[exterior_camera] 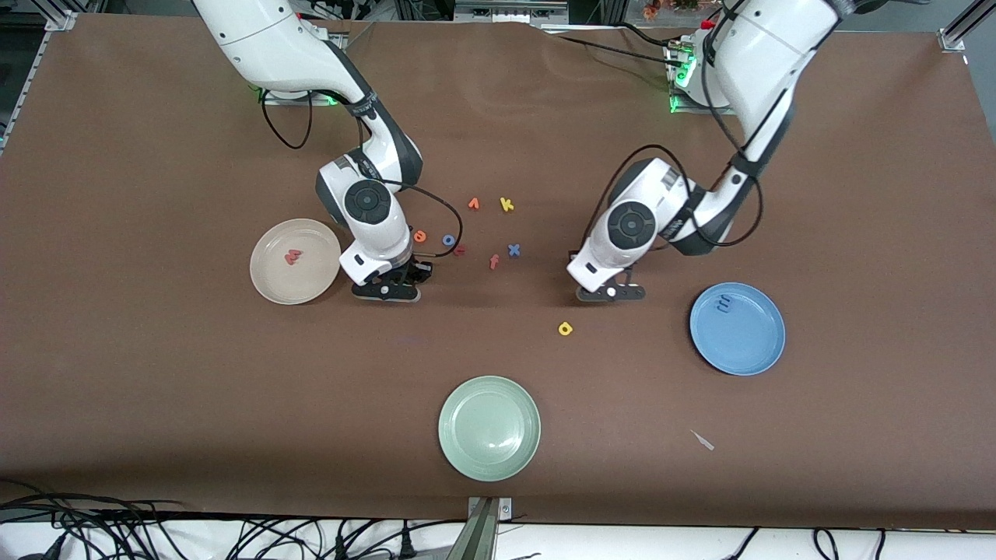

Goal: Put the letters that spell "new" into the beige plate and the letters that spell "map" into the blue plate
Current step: 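Grasp the green u with the right gripper while the left gripper grasps the b, then drop the u on the white plate while the left gripper drops the b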

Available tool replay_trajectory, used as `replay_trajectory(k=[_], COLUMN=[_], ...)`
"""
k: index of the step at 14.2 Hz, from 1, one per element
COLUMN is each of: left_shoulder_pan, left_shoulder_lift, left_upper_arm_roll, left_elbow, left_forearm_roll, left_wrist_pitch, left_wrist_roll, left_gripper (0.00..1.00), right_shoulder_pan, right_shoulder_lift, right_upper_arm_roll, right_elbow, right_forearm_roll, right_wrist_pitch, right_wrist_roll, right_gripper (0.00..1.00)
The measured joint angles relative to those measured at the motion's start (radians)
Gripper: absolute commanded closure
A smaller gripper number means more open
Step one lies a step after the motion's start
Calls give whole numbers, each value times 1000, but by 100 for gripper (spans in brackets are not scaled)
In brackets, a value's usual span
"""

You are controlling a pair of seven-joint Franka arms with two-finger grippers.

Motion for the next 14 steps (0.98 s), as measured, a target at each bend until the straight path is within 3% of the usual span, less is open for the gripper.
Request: replay_trajectory(k=[3,7,12,14], left_shoulder_pan=[80,228,257,263], left_shoulder_lift=[-45,-49,2,55], left_upper_arm_roll=[14,37,35,41], left_elbow=[47,52,119,152], left_forearm_roll=[12,76,130,154], left_wrist_pitch=[-121,-130,-125,-89], left_wrist_roll=[181,447,514,514], left_gripper=[100,100,98,84], right_shoulder_pan=[-2,-12,-12,-14], right_shoulder_lift=[-49,-165,-286,-316], right_upper_arm_roll=[-42,-92,-179,-213], right_elbow=[9,-12,-187,-277], right_forearm_roll=[-4,-4,-4,-4], right_wrist_pitch=[-107,-262,-239,-155], right_wrist_roll=[-102,-262,-433,-471], right_gripper=[79,78,77,77])
